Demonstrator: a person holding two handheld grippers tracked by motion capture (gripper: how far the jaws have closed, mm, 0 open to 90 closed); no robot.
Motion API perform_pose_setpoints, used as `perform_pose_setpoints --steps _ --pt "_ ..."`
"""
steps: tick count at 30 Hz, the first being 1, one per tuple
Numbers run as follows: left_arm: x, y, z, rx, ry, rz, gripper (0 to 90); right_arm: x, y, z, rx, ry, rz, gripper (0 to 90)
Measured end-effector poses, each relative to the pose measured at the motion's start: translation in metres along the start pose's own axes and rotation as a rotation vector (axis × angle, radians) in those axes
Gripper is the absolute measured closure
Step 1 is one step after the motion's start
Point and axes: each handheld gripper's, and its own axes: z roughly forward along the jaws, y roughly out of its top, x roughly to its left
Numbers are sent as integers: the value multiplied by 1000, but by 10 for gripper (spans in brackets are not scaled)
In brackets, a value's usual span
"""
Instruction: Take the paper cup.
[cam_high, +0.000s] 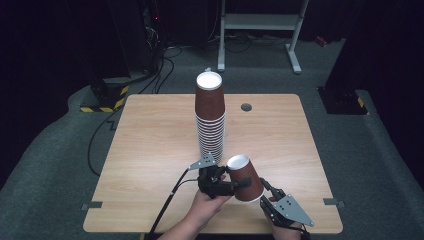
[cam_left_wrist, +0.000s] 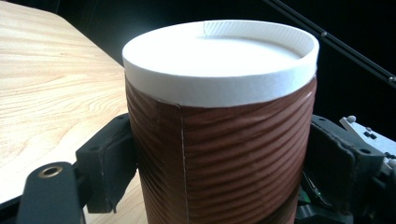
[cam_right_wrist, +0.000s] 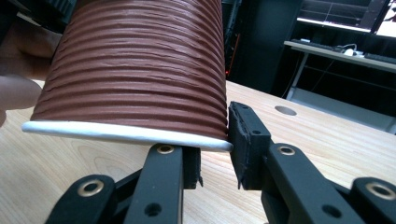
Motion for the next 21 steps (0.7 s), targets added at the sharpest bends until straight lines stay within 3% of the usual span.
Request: perform_pose_setpoints --steps 6,10,21 --pt "-3 1 2 -8 30 19 160 0 0 0 3 -25 5 763" --pt "-7 2 2 -14 56 58 140 -1 1 -2 -2 -40 9 781" --pt "-7 6 4 -17 51 70 120 -3 2 -4 -14 -59 7 805"
